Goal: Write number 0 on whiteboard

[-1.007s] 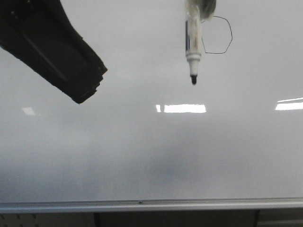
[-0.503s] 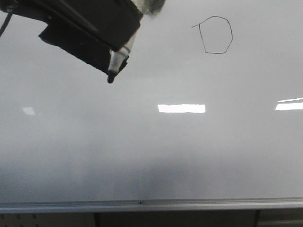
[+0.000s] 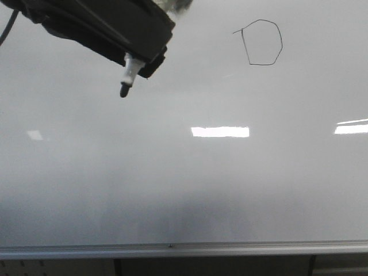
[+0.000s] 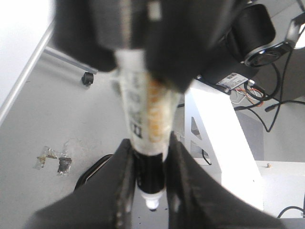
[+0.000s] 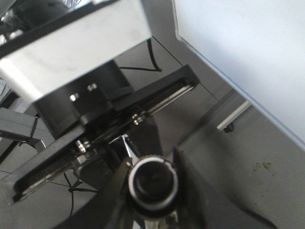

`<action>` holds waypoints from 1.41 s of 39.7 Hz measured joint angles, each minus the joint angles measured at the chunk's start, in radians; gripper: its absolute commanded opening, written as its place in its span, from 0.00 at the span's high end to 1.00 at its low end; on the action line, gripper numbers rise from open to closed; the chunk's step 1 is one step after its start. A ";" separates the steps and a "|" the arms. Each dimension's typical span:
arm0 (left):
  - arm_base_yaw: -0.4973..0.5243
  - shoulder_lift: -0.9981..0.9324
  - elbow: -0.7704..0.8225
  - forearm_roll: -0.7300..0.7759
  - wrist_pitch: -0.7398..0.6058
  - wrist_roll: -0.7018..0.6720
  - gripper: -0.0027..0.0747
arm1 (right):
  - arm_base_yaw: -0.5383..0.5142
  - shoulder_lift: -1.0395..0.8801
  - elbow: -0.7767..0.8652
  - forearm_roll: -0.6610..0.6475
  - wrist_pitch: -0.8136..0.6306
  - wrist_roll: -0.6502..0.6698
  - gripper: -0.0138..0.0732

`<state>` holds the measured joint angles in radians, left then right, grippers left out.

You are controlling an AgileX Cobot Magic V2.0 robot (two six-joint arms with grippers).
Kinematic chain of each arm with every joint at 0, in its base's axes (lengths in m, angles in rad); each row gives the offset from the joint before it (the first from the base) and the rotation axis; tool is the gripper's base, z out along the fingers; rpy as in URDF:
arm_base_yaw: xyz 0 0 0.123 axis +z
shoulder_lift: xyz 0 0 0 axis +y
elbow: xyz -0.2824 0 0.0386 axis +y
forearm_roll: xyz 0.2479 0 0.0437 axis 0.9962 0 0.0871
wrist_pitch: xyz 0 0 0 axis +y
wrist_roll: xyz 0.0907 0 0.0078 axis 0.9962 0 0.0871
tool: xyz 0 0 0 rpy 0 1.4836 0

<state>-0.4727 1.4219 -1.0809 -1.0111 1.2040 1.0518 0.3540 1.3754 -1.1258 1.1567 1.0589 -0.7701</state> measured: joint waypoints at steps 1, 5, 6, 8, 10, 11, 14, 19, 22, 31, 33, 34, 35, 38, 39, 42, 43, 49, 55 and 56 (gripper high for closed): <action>0.000 0.000 0.000 0.003 0.001 -0.002 0.99 | 0.000 -0.001 0.000 -0.002 0.000 -0.002 0.90; 0.000 0.000 0.000 0.004 0.000 -0.002 0.99 | 0.000 -0.002 0.000 -0.004 0.002 -0.009 0.77; 0.000 0.000 0.000 0.004 0.000 -0.002 0.99 | 0.000 -0.002 0.000 -0.004 0.002 -0.008 0.72; 0.000 0.000 0.000 0.006 0.000 -0.002 0.99 | 0.000 -0.002 0.000 -0.004 0.002 -0.008 0.61; 0.000 0.000 0.000 0.006 0.000 -0.002 0.99 | 0.000 -0.002 0.002 0.002 0.002 -0.011 0.51; 0.000 0.000 0.000 0.011 -0.002 -0.002 0.99 | 0.000 -0.002 0.002 0.010 0.004 -0.011 0.44; 0.000 0.000 0.000 0.030 -0.001 0.006 0.99 | 0.000 -0.002 0.002 0.038 -0.001 -0.009 0.35; 0.000 0.000 0.000 0.080 0.003 0.004 0.99 | 0.000 -0.027 0.002 0.055 -0.034 -0.039 0.34; 0.000 0.000 0.000 0.145 -0.029 -0.044 0.99 | 0.000 -0.062 0.002 0.032 -0.063 -0.055 0.36; 0.065 0.000 -0.004 0.549 -0.205 -0.466 0.99 | 0.000 -0.244 0.106 -0.133 -0.252 -0.071 0.62; 0.098 0.000 -0.005 0.644 -0.233 -0.575 0.99 | 0.000 -0.297 0.155 -0.160 -0.313 -0.072 0.70; 0.118 0.000 -0.007 0.677 -0.246 -0.632 0.99 | 0.000 -0.316 0.185 -0.175 -0.341 -0.072 0.75; 0.134 0.000 -0.007 0.716 -0.256 -0.671 0.99 | 0.000 -0.343 0.208 -0.184 -0.378 -0.072 0.78; 0.195 0.000 -0.007 0.792 -0.282 -0.776 0.99 | 0.000 -0.411 0.298 -0.203 -0.470 -0.072 0.89; 0.219 0.000 -0.007 0.811 -0.286 -0.798 0.99 | 0.000 -0.437 0.331 -0.206 -0.493 -0.072 0.92; 0.285 0.000 -0.007 0.837 -0.312 -0.834 0.99 | 0.000 -0.509 0.417 -0.208 -0.574 -0.072 0.92; 0.309 0.000 -0.007 0.841 -0.319 -0.843 0.99 | 0.000 -0.534 0.446 -0.208 -0.592 -0.072 0.92; 0.433 0.000 -0.007 0.847 -0.382 -0.868 0.99 | 0.000 -0.658 0.574 -0.208 -0.688 -0.072 0.92; 0.519 0.000 -0.007 0.849 -0.504 -0.885 0.99 | 0.000 -0.724 0.634 -0.208 -0.708 -0.072 0.92; 0.528 0.002 -0.007 0.849 -0.527 -0.885 0.99 | 0.000 -0.727 0.639 -0.208 -0.708 -0.072 0.92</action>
<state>0.0550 1.4240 -1.0875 -0.1618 0.6768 0.1671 0.3540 0.6484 -0.4866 0.9490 0.3513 -0.8417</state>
